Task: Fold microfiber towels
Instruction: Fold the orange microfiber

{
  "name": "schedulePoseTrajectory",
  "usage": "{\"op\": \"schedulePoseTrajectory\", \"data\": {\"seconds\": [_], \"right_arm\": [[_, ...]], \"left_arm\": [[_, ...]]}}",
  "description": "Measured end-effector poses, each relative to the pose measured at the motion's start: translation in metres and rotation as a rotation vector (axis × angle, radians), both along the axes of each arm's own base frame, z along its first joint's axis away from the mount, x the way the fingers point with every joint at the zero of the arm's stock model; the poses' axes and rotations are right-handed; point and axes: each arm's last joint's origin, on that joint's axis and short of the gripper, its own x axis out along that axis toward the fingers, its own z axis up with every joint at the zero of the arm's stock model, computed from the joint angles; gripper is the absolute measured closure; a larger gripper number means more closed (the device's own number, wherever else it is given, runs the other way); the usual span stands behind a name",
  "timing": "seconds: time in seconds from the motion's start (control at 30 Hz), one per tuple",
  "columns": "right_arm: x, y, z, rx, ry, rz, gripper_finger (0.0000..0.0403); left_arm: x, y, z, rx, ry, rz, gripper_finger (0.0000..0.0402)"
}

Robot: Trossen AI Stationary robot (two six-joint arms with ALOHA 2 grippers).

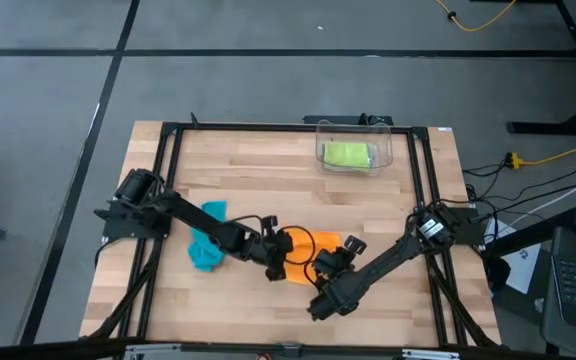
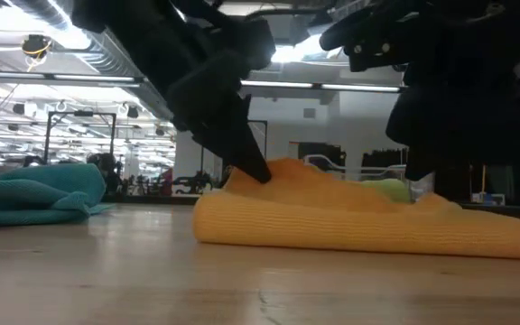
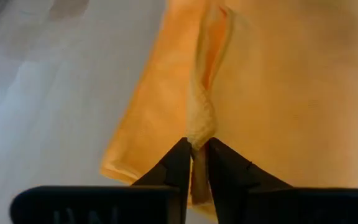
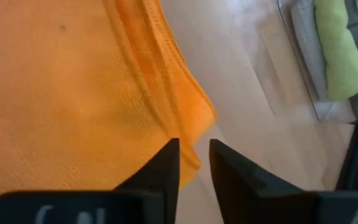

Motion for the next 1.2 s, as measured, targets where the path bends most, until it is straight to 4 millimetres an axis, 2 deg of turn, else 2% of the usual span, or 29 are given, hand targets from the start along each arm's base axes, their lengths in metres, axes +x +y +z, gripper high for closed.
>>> {"op": "schedulePoseTrajectory", "data": {"seconds": [0.17,0.33,0.43,0.63,0.83,1.03,1.2], "right_arm": [[0.0,-0.005,0.001,-0.018,0.022,-0.01,0.0283],[-0.002,-0.007,0.004,-0.039,0.051,-0.014,0.0264],[-0.003,-0.003,0.011,-0.044,0.065,-0.005,0.0262],[-0.009,0.015,0.03,-0.02,0.048,0.053,0.0272],[-0.007,0.02,0.038,-0.001,0.027,0.07,0.0282],[-0.008,-0.005,0.079,0.01,-0.025,0.11,0.029],[-0.028,-0.036,0.131,0.052,-0.113,0.123,0.0297]], "left_arm": [[0.004,0.012,0.0,0.002,0.0,0.034,0.033],[0.006,0.02,0.0,0.002,0.001,0.055,0.0317],[0.005,0.021,0.002,-0.005,-0.003,0.064,0.0316],[-0.005,0.011,0.021,-0.067,-0.004,0.018,0.0315],[-0.007,0.009,0.031,-0.202,-0.019,-0.009,0.0318],[-0.008,0.014,0.034,-0.205,-0.015,0.017,0.0321],[-0.009,0.015,0.033,-0.206,-0.005,0.023,0.0321]]}}
